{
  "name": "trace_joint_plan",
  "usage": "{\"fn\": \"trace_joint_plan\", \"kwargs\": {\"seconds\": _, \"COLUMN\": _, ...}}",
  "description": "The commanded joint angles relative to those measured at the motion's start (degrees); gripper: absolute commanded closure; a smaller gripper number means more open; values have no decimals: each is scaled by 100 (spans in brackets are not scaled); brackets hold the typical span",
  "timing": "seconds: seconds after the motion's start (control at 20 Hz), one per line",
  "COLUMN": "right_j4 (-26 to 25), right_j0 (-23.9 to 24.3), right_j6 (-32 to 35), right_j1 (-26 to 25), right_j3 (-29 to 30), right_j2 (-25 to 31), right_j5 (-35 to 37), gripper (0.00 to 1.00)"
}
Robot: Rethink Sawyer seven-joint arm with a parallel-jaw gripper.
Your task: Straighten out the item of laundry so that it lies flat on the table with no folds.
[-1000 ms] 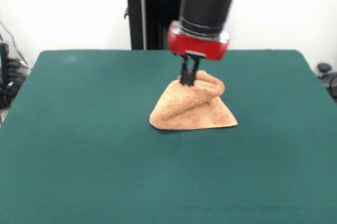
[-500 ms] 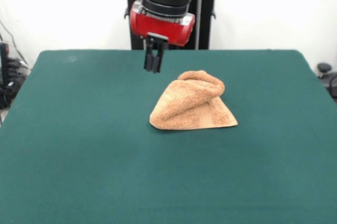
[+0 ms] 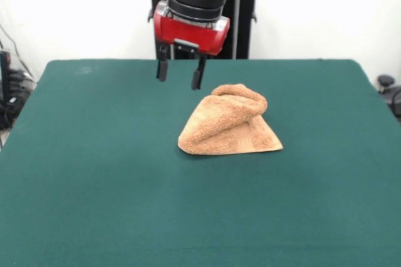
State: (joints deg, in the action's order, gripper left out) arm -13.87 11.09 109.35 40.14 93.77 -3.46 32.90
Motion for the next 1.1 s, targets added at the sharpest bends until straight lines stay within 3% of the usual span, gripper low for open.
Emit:
{"fn": "trace_joint_plan", "kwargs": {"seconds": 0.05, "right_j4": -119, "right_j0": -240, "right_j6": -74, "right_j1": -237, "right_j3": 477, "right_j2": 733, "right_j5": 198, "gripper": 0}}
{"fn": "trace_joint_plan", "kwargs": {"seconds": 1.1, "right_j4": 220, "right_j0": -1028, "right_j6": 749, "right_j1": -730, "right_j3": -70, "right_j2": 499, "right_j5": 30, "gripper": 0}}
